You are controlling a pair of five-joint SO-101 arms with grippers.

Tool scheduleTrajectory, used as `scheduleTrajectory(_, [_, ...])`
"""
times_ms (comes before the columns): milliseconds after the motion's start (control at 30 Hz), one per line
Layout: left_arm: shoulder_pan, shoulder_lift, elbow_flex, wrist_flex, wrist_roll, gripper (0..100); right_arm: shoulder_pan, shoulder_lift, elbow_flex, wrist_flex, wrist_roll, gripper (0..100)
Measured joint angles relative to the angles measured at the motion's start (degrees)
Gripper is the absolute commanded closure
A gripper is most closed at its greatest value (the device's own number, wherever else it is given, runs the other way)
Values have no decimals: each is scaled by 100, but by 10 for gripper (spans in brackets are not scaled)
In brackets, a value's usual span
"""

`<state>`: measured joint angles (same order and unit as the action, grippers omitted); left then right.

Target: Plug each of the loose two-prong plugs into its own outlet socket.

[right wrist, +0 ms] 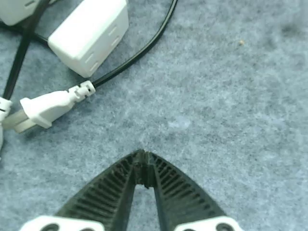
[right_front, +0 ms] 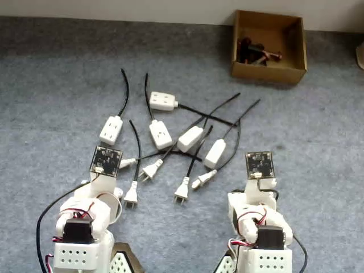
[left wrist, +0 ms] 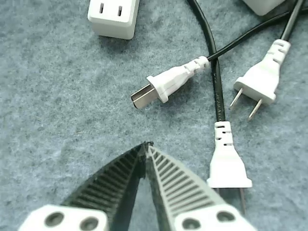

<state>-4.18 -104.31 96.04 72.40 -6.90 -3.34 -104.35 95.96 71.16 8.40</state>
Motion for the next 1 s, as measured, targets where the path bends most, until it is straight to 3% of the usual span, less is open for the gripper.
scheduleTrajectory(1000, [53, 0, 0, 273, 0, 994, 0, 0, 0, 0, 0, 992])
